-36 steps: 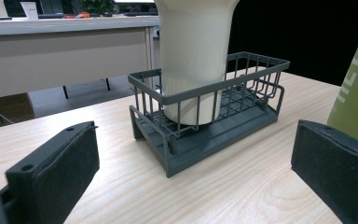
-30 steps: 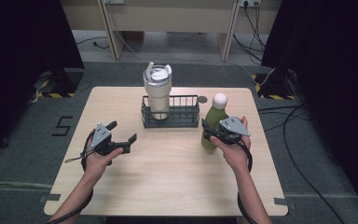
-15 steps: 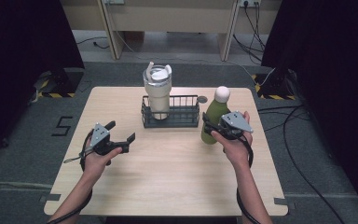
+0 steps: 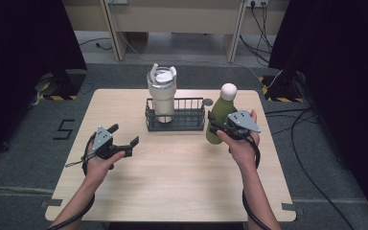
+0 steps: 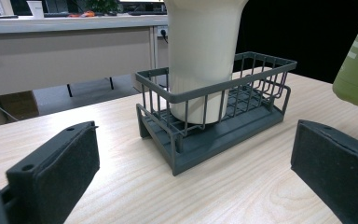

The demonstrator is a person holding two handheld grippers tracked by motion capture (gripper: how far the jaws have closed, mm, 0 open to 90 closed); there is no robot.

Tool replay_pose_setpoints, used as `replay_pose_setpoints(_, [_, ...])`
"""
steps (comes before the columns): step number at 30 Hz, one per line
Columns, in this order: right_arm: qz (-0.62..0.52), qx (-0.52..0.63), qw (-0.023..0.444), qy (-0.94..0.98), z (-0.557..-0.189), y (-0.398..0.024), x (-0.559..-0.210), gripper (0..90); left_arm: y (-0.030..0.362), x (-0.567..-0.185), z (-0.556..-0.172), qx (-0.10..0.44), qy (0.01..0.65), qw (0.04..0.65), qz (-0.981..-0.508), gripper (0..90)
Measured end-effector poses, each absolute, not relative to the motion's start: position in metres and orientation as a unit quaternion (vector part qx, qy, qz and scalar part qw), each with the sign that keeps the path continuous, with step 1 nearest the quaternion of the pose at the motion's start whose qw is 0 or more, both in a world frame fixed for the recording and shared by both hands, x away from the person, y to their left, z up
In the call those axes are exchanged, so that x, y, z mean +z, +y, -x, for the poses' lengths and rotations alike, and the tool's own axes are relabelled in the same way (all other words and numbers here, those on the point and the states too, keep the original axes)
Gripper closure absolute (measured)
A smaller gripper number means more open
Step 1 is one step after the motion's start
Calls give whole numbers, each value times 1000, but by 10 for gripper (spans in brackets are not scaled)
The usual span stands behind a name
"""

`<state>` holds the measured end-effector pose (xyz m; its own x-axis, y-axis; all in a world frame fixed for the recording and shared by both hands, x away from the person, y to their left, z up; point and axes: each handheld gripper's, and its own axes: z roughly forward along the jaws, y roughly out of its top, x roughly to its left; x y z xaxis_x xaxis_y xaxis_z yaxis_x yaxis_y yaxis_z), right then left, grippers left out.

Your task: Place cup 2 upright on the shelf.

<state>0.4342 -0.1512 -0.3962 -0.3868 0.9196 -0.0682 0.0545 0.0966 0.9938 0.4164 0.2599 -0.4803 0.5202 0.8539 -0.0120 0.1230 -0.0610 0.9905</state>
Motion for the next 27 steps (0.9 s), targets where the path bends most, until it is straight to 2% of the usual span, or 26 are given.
replay_pose_setpoints(27, [-382, 572, 403, 604, -446, -143, -369, 222, 263, -481, -418, 318, 380, 574, -652, 1])
